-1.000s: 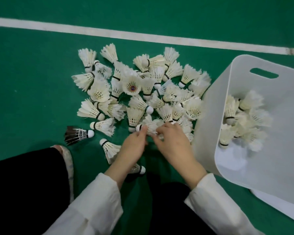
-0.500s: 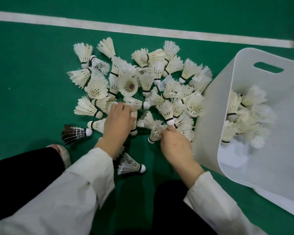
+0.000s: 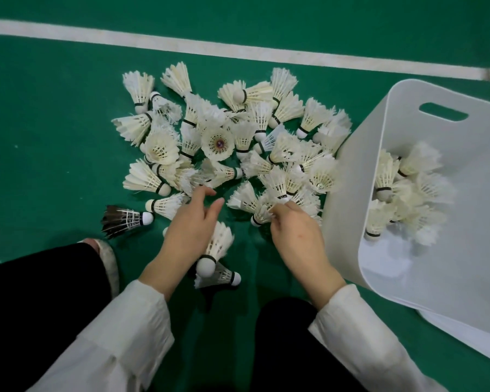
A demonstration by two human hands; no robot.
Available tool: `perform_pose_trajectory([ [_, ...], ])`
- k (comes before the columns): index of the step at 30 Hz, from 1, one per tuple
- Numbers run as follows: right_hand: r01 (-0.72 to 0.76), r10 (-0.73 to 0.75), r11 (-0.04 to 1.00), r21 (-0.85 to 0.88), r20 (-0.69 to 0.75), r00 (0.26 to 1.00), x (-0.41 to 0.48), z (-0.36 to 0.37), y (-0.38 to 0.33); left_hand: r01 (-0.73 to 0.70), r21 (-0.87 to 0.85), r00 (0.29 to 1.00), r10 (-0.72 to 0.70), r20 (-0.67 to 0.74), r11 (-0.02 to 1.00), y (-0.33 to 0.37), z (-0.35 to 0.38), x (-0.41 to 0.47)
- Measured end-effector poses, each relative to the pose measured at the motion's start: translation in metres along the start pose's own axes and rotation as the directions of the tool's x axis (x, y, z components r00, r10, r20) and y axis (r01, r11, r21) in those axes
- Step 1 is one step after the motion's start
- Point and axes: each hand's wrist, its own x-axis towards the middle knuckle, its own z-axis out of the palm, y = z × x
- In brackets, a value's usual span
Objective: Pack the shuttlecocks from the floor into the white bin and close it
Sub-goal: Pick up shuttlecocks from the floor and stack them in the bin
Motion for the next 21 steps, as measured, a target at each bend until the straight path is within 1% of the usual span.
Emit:
perform_pose_trajectory([
  [3, 0.013, -0.013, 1.000, 0.025, -0.028, 1.000, -0.001, -0.002, -0.002, 0.053, 0.055, 0.994, -0.058, 0.095, 0.997, 0.002, 0.018, 0.009],
  [6, 0.052, -0.049, 0.998, 0.039, -0.076, 0.996, -0.001, -0.004, -0.004, 0.151, 0.009, 0.973, -0.151, 0.174, 0.988, 0.005, 0.039, 0.023],
  [8, 0.077, -0.072, 0.996, 0.047, -0.099, 0.992, -0.002, -0.006, -0.005, 0.165, 0.004, 0.968, -0.163, 0.191, 0.986, 0.006, 0.049, 0.029],
  [9, 0.085, -0.079, 0.995, 0.049, -0.109, 0.991, -0.002, -0.008, -0.005, 0.165, 0.008, 0.971, -0.164, 0.173, 0.986, 0.007, 0.050, 0.031],
  [12, 0.099, -0.091, 0.994, 0.055, -0.141, 0.986, -0.001, -0.015, -0.005, 0.144, 0.023, 0.988, -0.145, 0.059, 0.989, 0.011, 0.043, 0.030],
  [14, 0.101, -0.090, 0.993, 0.062, -0.157, 0.984, 0.000, -0.022, -0.006, 0.087, 0.048, 0.996, -0.087, -0.005, 0.995, 0.017, 0.033, 0.026],
  [18, 0.116, -0.088, 0.985, 0.129, -0.200, 0.976, -0.003, -0.044, -0.010, -0.058, 0.133, 0.995, 0.068, -0.072, 0.989, 0.038, 0.006, 0.014],
  [21, 0.111, -0.059, 0.973, 0.203, -0.242, 0.968, -0.011, -0.069, -0.009, -0.118, 0.116, 0.986, 0.130, -0.101, 0.986, 0.066, -0.014, 0.004],
])
